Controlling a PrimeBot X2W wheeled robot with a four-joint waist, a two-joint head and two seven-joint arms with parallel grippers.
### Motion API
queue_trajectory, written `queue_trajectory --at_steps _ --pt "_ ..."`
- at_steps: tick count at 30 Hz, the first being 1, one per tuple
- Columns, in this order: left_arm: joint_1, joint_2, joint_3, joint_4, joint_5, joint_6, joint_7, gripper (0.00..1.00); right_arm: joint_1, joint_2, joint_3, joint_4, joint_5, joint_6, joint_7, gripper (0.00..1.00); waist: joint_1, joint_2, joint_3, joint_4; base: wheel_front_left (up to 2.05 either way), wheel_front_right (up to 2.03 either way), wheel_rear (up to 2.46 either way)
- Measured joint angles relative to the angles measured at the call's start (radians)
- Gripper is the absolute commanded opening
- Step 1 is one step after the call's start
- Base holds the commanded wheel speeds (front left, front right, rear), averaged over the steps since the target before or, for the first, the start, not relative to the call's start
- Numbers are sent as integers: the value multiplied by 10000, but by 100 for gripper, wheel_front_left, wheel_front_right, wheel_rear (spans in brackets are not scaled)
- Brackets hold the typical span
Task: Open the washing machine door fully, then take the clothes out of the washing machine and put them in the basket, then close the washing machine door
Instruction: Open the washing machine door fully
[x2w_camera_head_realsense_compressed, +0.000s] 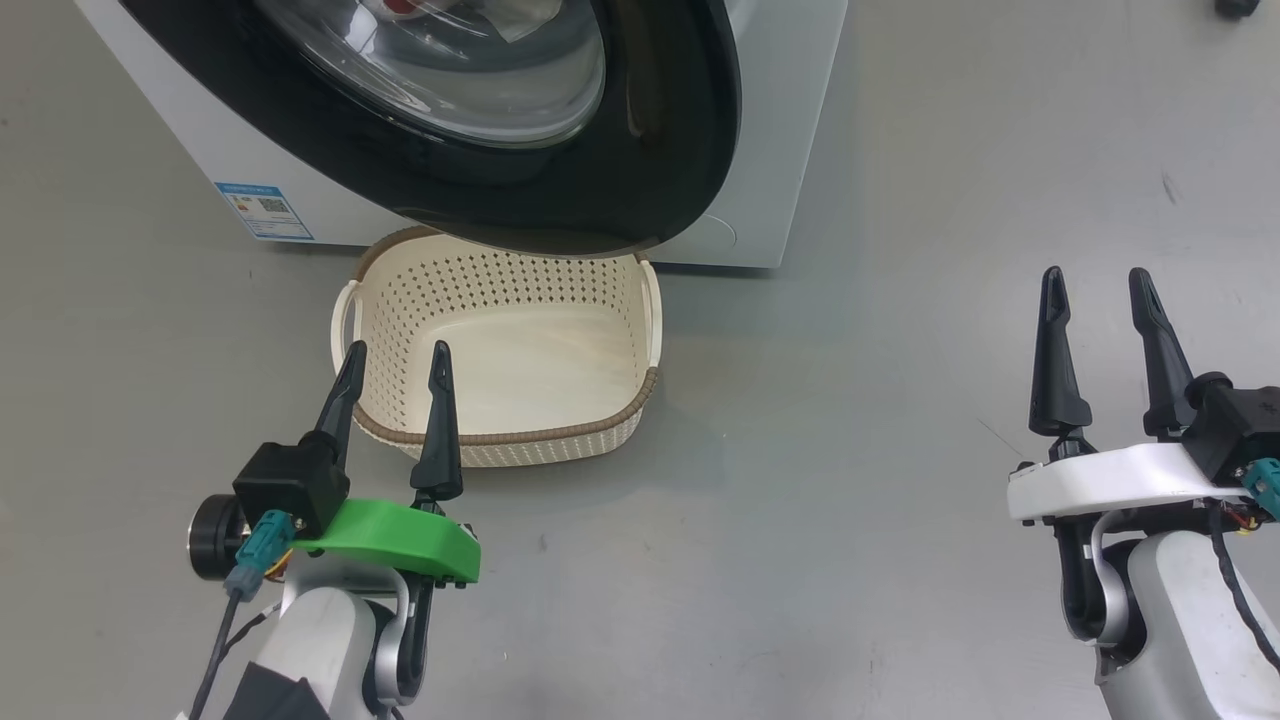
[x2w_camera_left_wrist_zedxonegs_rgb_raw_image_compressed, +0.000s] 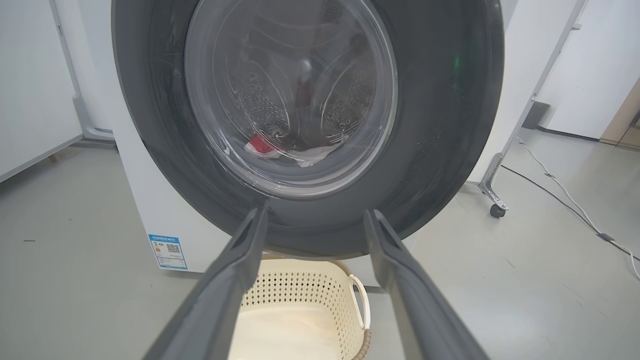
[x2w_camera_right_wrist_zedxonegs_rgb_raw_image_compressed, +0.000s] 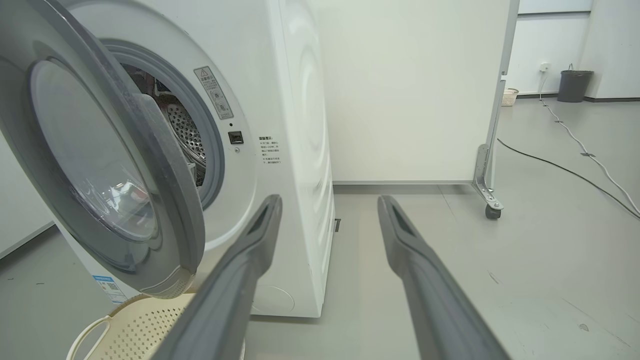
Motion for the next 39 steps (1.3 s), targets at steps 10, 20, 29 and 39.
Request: queue_trajectory --at_steps 10,20,29,39 --pt "0 0 -6 -17 0 0 0 100 14 29 -71 -27 -23 25 0 100 0 0 33 62 0 0 0" --pt "-11 4 -242 -130 -4 0 0 100 -585 -169 38 -142 -247 462 2 100 0 0 388 225 0 0 0" --pt "-55 6 -550 -213 -165 0 0 100 -1824 -307 153 -213 355 1177 489 0 0 0 678 550 0 0 0" --pt "-236 8 -857 -263 -332 0 0 100 -3436 -157 -67 174 2222 1584 1891 0 0 0 931 989 0 0 0"
